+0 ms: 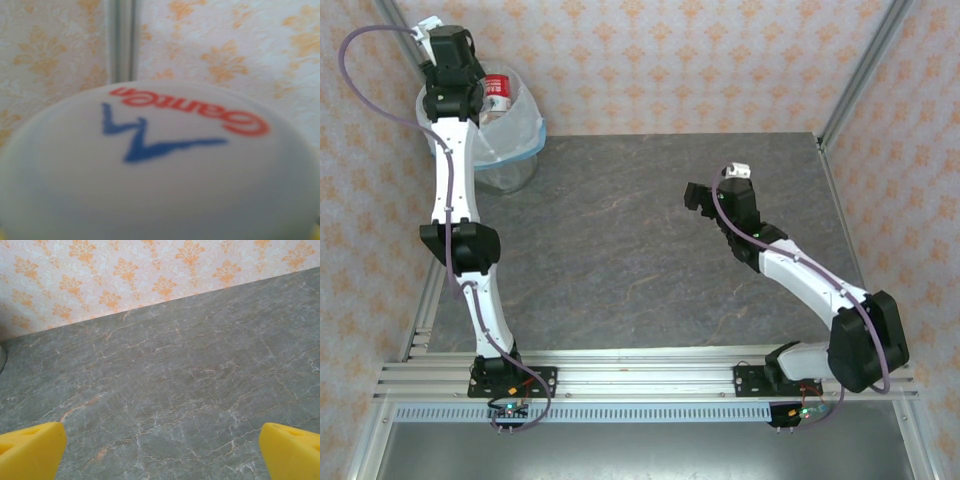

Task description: Put the plastic bottles in the bin

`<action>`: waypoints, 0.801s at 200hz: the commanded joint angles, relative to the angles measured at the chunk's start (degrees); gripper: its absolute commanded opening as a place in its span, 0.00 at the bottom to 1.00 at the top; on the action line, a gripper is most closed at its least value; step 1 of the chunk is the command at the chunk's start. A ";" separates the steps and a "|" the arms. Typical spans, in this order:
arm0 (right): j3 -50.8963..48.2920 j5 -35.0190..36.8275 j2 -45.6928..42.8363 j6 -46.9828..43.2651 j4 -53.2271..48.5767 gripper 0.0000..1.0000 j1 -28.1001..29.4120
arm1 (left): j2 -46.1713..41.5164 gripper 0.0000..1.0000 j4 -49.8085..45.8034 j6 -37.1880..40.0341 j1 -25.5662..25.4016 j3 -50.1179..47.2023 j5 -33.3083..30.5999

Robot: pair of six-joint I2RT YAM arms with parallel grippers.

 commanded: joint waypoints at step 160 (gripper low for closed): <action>-0.95 1.82 -2.51 -0.05 -2.33 0.99 -0.06 | 3.68 0.71 -8.27 -14.04 5.19 4.21 12.94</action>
